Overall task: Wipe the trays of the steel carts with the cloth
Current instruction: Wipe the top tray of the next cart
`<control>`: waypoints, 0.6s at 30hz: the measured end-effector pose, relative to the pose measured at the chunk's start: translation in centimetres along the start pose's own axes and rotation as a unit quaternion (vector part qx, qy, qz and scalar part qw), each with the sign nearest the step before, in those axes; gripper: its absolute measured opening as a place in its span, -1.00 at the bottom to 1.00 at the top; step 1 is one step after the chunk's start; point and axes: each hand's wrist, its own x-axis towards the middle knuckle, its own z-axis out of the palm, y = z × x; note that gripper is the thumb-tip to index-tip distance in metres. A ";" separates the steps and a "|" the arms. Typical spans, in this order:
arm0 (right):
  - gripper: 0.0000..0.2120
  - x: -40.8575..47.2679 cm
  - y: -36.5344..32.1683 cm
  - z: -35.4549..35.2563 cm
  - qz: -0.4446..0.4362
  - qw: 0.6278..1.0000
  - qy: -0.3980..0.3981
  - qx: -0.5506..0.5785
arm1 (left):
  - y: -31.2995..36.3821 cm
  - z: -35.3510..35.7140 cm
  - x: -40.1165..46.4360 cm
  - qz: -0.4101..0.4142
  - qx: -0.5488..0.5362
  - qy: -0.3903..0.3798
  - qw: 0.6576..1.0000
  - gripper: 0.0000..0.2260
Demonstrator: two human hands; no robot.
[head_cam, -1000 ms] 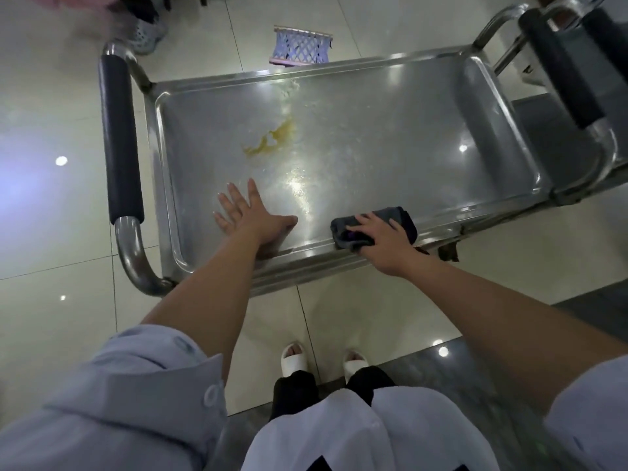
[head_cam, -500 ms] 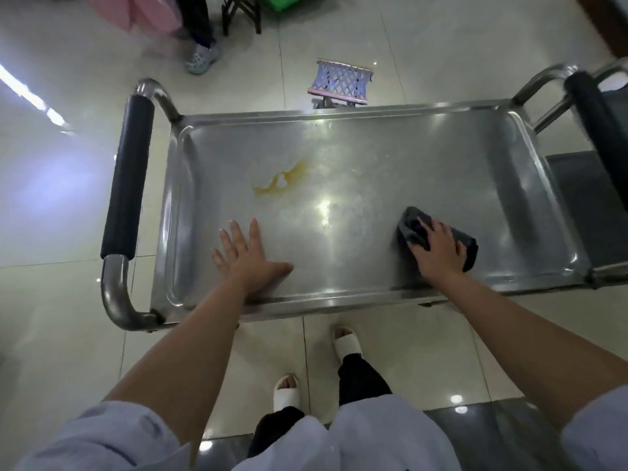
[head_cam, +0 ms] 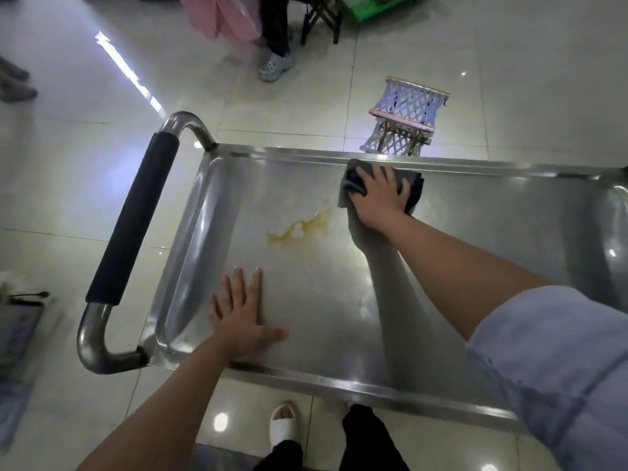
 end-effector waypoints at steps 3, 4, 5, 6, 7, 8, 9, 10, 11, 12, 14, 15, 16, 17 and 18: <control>-0.46 1.5 -1.0 -0.1 -0.051 0.998 -0.020 -0.003 | 0.1 0.0 0.2 0.000 0.000 0.002 1.000 0.15; -0.47 1.7 -1.0 -0.2 -0.062 0.998 -0.020 -0.001 | 0.1 0.0 0.1 -0.001 0.001 0.004 1.000 0.15; -0.47 1.7 -0.7 -0.2 -0.072 0.997 -0.021 0.001 | 0.2 0.0 0.1 -0.001 0.002 0.007 1.000 0.16; -0.47 1.4 -0.4 -0.1 -0.083 0.996 -0.024 0.002 | 0.2 0.0 0.1 -0.002 0.002 0.008 1.000 0.15; -0.48 0.9 0.0 0.0 -0.094 0.995 -0.029 0.003 | 0.3 0.0 0.0 -0.004 0.002 0.007 1.000 0.15; -0.48 0.0 0.3 0.2 -0.102 0.994 -0.034 0.004 | 0.3 -0.1 -0.1 -0.004 0.001 0.007 1.000 0.15; -0.47 -1.1 0.5 0.5 -0.107 0.994 -0.037 0.007 | 0.3 -0.1 -0.1 -0.004 -0.001 0.009 1.000 0.15; -0.48 -2.5 0.7 0.9 -0.111 0.993 -0.041 0.012 | 0.4 -0.1 -0.2 -0.004 -0.002 0.011 1.000 0.15; -0.48 -4.0 0.8 1.4 -0.114 0.992 -0.045 0.020 | 0.5 -0.1 -0.3 -0.003 -0.003 0.011 1.000 0.14; -0.48 -5.7 0.9 1.9 -0.119 0.991 -0.047 0.030 | 0.6 -0.2 -0.3 -0.002 -0.002 0.011 1.000 0.14; -0.50 -9.2 0.9 3.0 -0.119 0.990 -0.048 0.052 | 0.7 -0.2 -0.4 -0.001 0.001 0.011 1.000 0.13; -0.50 -11.0 0.9 3.4 -0.113 0.990 -0.050 0.063 | 0.8 -0.2 -0.5 0.001 0.001 0.009 1.000 0.13; -0.50 -12.9 0.7 4.0 -0.102 0.991 -0.055 0.070 | 0.8 -0.3 -0.6 0.003 -0.001 0.006 1.000 0.12; -0.49 -14.8 0.6 4.5 -0.091 0.991 -0.062 0.074 | 0.7 -0.4 -0.6 0.007 -0.006 0.004 1.000 0.12; -0.48 -16.7 0.4 5.0 -0.080 0.992 -0.069 0.075 | 0.6 -0.4 -0.7 0.012 -0.012 0.005 1.000 0.12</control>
